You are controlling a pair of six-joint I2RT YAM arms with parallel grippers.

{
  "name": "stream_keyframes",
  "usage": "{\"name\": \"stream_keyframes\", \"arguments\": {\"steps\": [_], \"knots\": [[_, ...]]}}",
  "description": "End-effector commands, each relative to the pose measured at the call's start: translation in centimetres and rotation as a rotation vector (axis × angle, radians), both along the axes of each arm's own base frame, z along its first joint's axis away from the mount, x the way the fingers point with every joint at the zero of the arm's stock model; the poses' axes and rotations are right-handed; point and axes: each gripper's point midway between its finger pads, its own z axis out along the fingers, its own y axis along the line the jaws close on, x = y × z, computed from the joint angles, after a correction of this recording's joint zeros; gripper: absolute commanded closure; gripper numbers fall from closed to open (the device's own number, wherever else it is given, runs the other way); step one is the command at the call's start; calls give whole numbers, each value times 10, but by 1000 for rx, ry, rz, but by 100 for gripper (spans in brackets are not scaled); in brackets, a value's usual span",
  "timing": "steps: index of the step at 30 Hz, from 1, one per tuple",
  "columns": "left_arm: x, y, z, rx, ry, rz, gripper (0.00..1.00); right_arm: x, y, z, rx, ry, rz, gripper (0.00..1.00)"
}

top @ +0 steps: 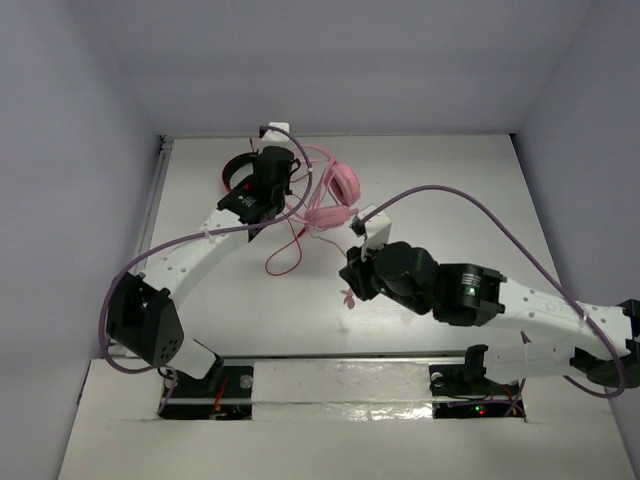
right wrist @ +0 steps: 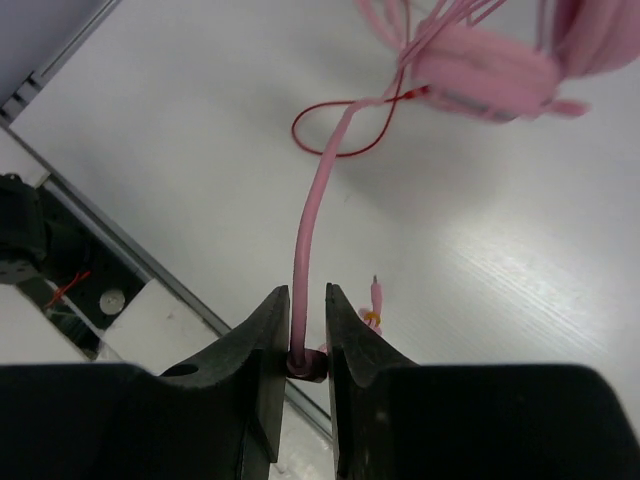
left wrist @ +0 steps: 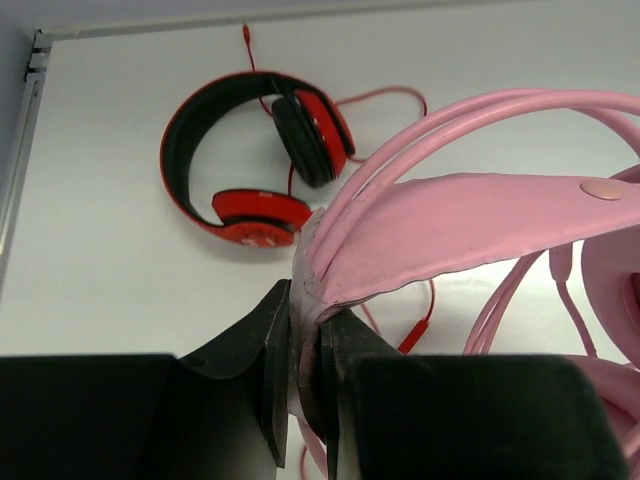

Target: Wrap the headphones

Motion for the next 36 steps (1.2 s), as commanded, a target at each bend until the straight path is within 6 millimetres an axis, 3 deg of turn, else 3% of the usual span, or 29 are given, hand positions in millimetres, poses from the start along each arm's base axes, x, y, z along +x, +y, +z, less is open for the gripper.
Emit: {"name": "stream_keyframes", "arguments": {"steps": [1,5,9,11,16,21,28,31,36], "knots": [[-5,-20,48,-8,-89,-98,100,16,-33,36,-60,-129,-91,100],[-32,-51,24,63,-3,-251,100,29,-47,58,-84,-207,-161,100],[-67,-73,-1,137,82,-393,100,43,-66,61,-153,-264,-258,100],[-80,-73,-11,156,111,-429,100,50,-75,61,-185,-283,-299,100],[-100,-52,-25,179,146,-400,100,56,-97,53,-264,-279,-355,100],[-112,-36,-17,178,127,-379,100,54,-101,37,-311,-234,-337,100],[-159,-83,2,-6,135,-744,100,84,-106,31,-249,-246,-444,100],[-171,-92,12,-51,111,-823,100,102,-111,28,-200,-253,-495,100],[-183,-91,51,-193,20,-938,100,109,-107,28,-82,-239,-494,100]]}}
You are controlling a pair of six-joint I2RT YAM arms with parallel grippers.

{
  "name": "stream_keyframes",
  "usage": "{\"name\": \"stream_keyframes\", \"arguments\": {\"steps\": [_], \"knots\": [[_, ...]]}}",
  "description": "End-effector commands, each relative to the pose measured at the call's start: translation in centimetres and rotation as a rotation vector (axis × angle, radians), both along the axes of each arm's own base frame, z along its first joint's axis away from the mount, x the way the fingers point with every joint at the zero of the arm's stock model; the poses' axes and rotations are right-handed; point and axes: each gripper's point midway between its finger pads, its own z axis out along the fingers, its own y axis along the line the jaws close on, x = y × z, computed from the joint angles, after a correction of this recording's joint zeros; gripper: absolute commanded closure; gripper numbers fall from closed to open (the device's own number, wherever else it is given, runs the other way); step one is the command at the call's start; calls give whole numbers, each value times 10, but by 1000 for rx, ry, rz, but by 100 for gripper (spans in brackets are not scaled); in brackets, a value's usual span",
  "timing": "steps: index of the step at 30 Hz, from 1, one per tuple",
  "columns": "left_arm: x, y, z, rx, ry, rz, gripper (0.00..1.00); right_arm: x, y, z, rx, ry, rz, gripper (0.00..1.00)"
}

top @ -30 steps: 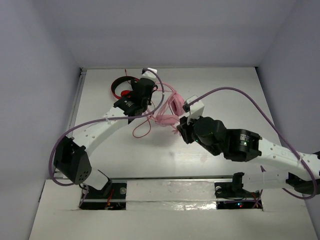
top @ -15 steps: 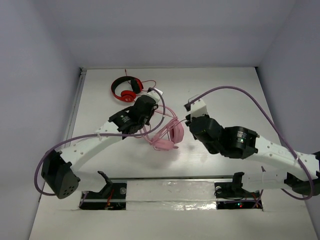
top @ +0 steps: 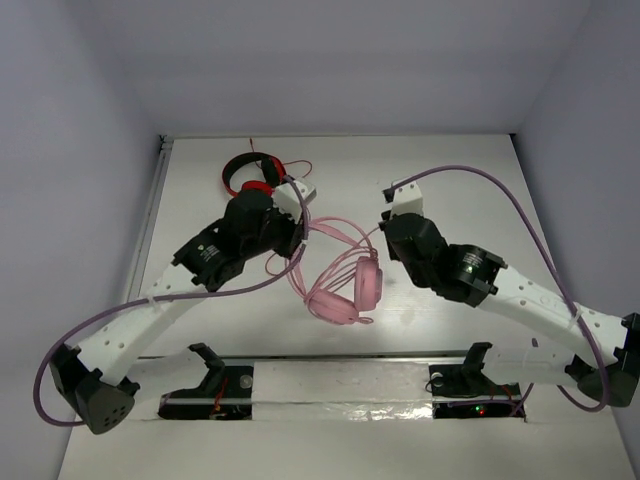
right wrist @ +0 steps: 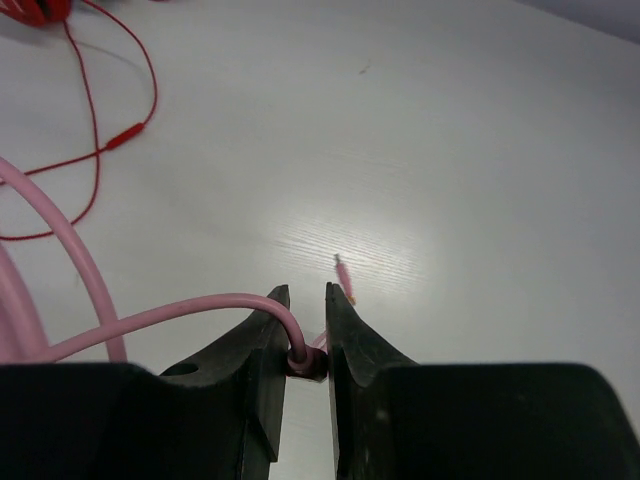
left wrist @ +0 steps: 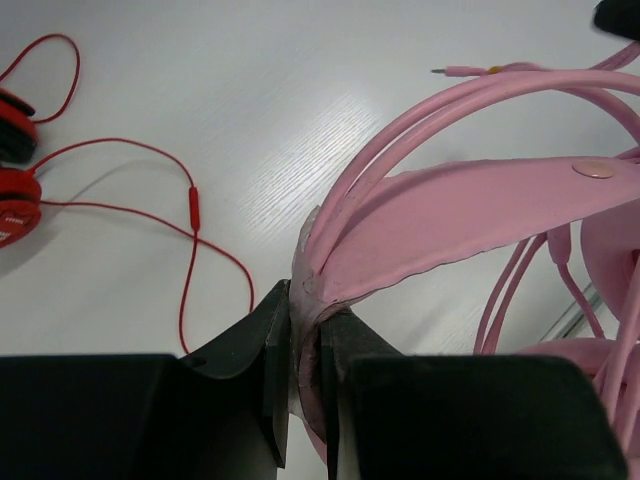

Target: Wrap the headphones

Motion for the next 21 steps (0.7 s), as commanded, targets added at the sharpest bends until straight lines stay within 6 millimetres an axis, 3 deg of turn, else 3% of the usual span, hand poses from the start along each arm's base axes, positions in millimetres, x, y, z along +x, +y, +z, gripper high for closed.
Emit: {"name": "stream_keyframes", "arguments": {"steps": [1,4,5,7,8,15,19,21], "knots": [[-17,-18,55,-231,-65,-160,100,6,11,28,194,-87,20,100],[-22,-20,73,-322,-58,-216,100,7,22,39,343,-111,92,100],[-20,-18,77,-340,-59,-219,100,10,24,29,368,-93,117,100],[-27,-24,86,-385,-52,-290,100,13,30,34,436,-123,158,99],[-27,-26,89,-404,-37,-303,100,11,36,24,452,-104,197,97],[-28,-32,112,-542,-1,-363,100,28,49,22,605,-144,279,81],[-23,-34,125,-601,-9,-354,100,32,54,9,651,-146,311,71],[-23,-36,131,-622,-17,-358,100,33,56,15,686,-175,333,66]]}}
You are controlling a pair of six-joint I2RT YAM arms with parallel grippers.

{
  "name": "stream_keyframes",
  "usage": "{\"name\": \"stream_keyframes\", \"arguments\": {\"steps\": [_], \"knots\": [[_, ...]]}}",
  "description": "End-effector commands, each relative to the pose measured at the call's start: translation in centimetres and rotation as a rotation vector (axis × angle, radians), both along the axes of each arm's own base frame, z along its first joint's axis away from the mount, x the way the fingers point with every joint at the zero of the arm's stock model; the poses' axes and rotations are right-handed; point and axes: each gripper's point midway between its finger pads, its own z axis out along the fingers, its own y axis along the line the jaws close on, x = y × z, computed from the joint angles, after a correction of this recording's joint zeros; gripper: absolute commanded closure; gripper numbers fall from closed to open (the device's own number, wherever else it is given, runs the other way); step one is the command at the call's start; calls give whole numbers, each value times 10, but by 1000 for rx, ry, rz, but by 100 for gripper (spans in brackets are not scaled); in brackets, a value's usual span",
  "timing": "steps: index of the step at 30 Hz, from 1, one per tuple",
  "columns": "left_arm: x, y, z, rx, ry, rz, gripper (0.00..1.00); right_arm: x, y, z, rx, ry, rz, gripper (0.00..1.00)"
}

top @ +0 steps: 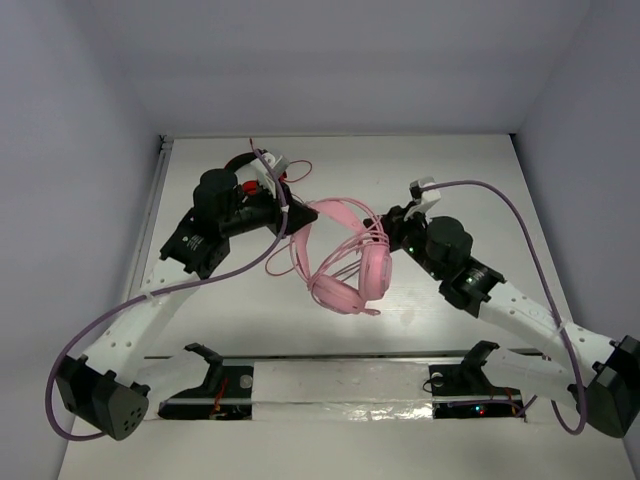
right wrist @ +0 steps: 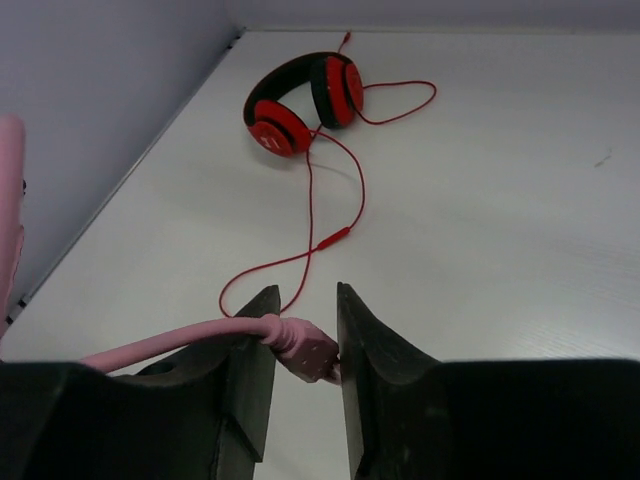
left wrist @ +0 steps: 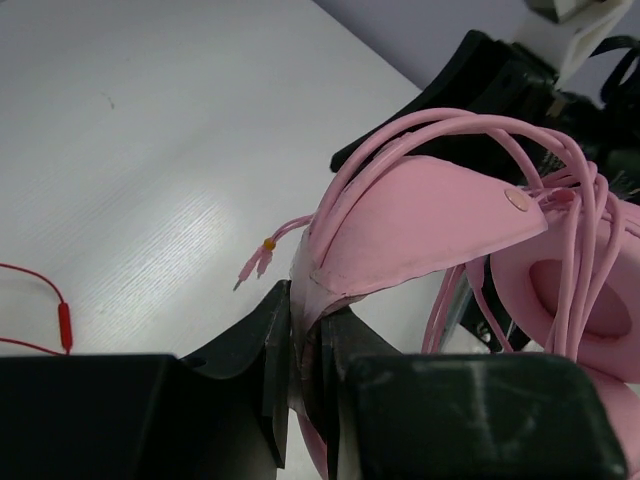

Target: Wrap the headphones

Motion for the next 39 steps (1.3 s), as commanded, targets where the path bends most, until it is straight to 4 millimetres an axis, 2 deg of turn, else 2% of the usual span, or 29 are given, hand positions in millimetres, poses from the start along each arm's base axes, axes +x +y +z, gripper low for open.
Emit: {"name": "stream_keyframes", "arguments": {"steps": [1,2,6,13,16,22,25,28,32,35,36,37,38,39], "knots": [[-26,-16,69,-212,-89,-141,100,8,6,19,112,-80,29,64],[-26,-16,71,-220,-87,-142,100,7,7,13,113,-79,34,58],[-27,-16,83,-248,-92,-139,100,15,0,10,126,-101,17,49],[-26,-14,102,-314,-85,-103,100,12,1,0,142,-97,39,52],[-24,-12,108,-339,-76,-76,100,8,5,-6,152,-81,67,62],[-15,-7,121,-390,-58,-24,100,-4,10,-15,170,-47,124,55],[-11,-6,124,-407,-49,-15,100,-8,9,-18,172,-37,131,58],[-5,-5,124,-421,-30,3,100,-12,9,-19,174,-33,143,68],[-1,-4,124,-454,-2,9,100,-16,10,-22,171,-16,159,61],[2,-3,126,-479,9,16,100,-18,12,-26,177,1,171,61],[5,-2,125,-484,19,19,100,-18,12,-28,177,7,171,63],[5,-2,125,-491,26,18,100,-18,12,-29,176,10,172,72],[5,-3,125,-497,26,15,100,-18,13,-30,179,18,171,90],[7,-2,124,-504,29,26,100,-18,14,-32,180,31,172,95]]}}
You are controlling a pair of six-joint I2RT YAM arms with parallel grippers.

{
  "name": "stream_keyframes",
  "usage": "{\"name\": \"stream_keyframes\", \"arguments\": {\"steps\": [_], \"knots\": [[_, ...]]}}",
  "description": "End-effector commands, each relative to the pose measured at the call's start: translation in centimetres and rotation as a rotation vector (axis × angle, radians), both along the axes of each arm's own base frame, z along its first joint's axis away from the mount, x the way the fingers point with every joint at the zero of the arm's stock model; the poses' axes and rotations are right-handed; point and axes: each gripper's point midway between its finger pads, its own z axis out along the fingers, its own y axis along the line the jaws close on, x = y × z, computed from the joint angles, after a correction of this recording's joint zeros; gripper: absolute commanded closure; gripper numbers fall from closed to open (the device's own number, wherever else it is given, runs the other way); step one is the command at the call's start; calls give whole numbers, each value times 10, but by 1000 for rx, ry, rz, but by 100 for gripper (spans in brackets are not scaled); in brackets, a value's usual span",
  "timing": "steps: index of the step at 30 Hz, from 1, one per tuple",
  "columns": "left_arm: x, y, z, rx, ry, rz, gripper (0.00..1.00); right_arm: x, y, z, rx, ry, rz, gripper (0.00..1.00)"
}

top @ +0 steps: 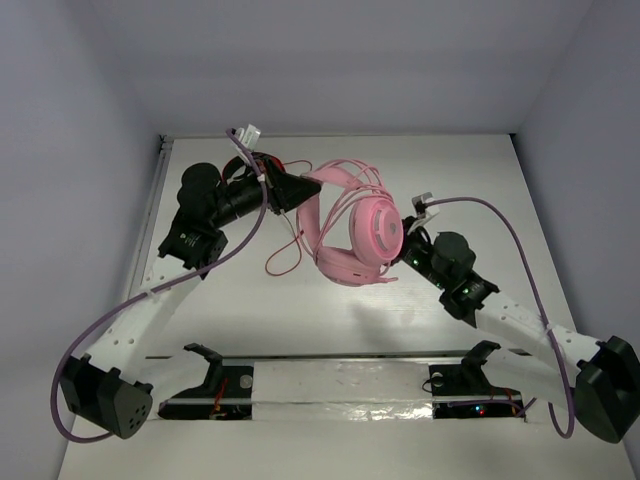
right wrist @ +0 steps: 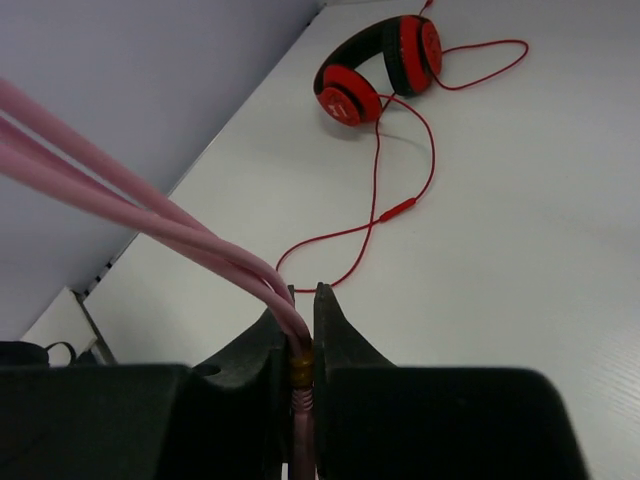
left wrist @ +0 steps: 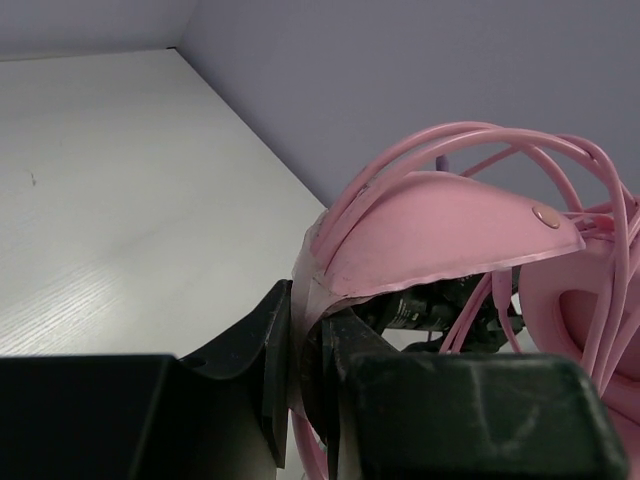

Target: Wrap the headphones

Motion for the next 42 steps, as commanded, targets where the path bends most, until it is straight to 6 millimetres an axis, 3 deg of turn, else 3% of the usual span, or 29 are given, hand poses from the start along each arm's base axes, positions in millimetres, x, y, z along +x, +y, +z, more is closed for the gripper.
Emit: {"name": "stream_keyframes", "arguments": {"steps": [1,5,11,20,21,25,29,38,42], "knots": [[-5,3,52,-153,-77,2,100,-1,3,3,32,11,18,99],[7,12,48,-208,-37,85,100,-11,12,4,103,66,75,100],[25,16,25,-392,108,137,100,-20,25,-2,149,117,130,100],[61,46,-1,-592,174,360,100,-30,53,2,274,199,162,100],[68,54,-6,-610,176,416,100,-33,56,12,337,217,186,100],[83,75,-23,-634,171,573,100,-54,76,22,456,300,293,100],[89,83,-32,-627,153,666,100,-67,92,29,541,379,327,98],[91,90,-53,-527,120,799,100,-85,103,35,716,465,448,96],[88,99,-75,-450,107,893,100,-86,106,32,762,501,444,95]]}}
